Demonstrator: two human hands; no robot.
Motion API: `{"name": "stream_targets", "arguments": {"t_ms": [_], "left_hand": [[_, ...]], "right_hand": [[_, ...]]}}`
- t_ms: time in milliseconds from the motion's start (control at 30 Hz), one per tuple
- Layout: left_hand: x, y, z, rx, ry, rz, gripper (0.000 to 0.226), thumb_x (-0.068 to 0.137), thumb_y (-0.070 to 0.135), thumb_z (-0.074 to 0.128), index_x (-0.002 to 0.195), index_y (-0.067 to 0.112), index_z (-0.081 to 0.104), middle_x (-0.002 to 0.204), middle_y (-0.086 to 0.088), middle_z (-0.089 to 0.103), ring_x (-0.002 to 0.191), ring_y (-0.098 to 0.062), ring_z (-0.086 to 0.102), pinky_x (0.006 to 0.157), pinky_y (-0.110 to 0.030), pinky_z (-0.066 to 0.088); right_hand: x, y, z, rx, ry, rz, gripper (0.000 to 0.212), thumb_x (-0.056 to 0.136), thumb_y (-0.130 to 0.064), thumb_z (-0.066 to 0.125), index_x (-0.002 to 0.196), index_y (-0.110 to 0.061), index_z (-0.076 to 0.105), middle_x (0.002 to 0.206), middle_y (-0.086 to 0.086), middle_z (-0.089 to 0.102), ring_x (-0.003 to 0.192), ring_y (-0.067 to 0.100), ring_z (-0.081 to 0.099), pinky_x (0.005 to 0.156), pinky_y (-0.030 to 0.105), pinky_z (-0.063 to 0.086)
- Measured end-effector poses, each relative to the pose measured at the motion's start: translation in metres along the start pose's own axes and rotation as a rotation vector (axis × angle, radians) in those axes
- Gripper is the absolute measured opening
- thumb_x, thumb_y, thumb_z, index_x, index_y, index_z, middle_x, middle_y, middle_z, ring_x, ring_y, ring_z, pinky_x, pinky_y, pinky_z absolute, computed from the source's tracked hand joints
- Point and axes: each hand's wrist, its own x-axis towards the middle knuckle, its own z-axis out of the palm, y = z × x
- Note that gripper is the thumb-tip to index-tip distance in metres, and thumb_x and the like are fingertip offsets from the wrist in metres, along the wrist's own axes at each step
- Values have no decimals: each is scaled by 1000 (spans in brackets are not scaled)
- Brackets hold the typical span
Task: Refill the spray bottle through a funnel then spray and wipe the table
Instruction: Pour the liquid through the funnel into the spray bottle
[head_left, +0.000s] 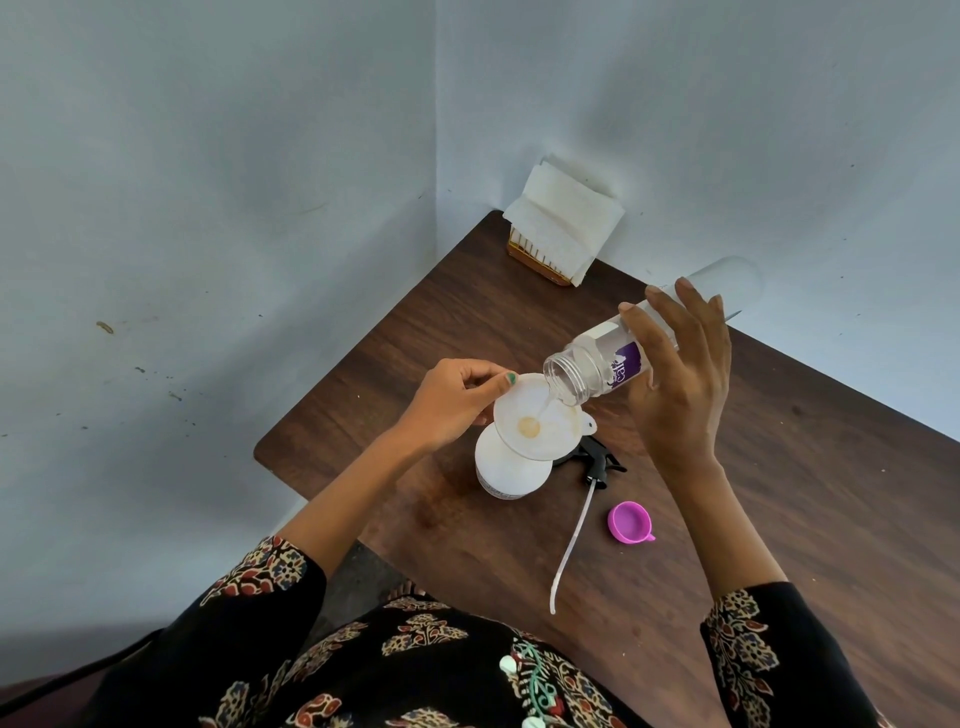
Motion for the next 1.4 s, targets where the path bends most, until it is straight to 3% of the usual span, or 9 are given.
{"name": "stream_targets", "arguments": {"t_ms": [267, 500, 700, 967, 1233, 1333, 1400], "left_hand": [[0, 0, -1, 12, -10, 7, 16, 90, 27, 57, 100, 22, 68, 99, 2, 69, 94, -22, 64, 79, -38, 58], [-1, 0, 0, 12, -20, 15, 17, 90, 30, 56, 99, 21, 68, 96, 3, 68, 93, -21, 63, 75, -32, 56], [1, -1, 0, 30, -24, 25, 20, 91, 31, 55, 100, 19, 68, 98, 0, 69, 92, -20, 63, 73, -27, 55], [2, -4, -1, 36, -34, 39, 24, 91, 32, 54, 103, 17, 68, 97, 0, 69, 87, -17, 63, 67, -22, 51], [1, -4, 0, 30, -39, 42, 21, 91, 31, 54, 103, 20, 67, 100, 3, 68, 90, -16, 62, 66, -19, 51], [-1, -5, 0, 22, -43, 44, 17, 91, 31, 54, 99, 22, 66, 98, 4, 68, 89, -15, 62, 67, -20, 51], [-2, -5, 0, 14, -51, 42, 15, 91, 31, 54, 97, 24, 66, 95, 6, 68, 87, -13, 62, 67, -19, 51]], "right_hand": [[-1, 1, 1, 3, 7, -3, 25, 99, -29, 39, 116, -16, 52, 120, 20, 62, 124, 32, 44, 108, 55, 31], [-4, 1, 2, -15, 0, -13, 23, 95, -22, 50, 117, -17, 51, 120, 19, 62, 125, 33, 44, 109, 54, 30], [-3, -5, 0, 6, 14, -15, 29, 100, -34, 36, 114, -15, 52, 116, 21, 64, 122, 32, 45, 106, 55, 33], [-4, -6, 0, 17, 10, -6, 27, 101, -31, 36, 114, -16, 53, 116, 20, 64, 122, 33, 47, 106, 56, 34], [-5, -9, -3, 15, -12, -10, 34, 100, -38, 32, 115, -16, 52, 117, 20, 64, 121, 34, 48, 104, 57, 36], [-9, -9, -5, 6, -37, -12, 26, 94, -31, 45, 116, -17, 50, 118, 17, 64, 120, 32, 50, 102, 53, 38], [-12, -9, -6, 6, -60, 3, 36, 83, -25, 58, 117, -19, 49, 118, 15, 64, 119, 30, 50, 99, 49, 38]]}}
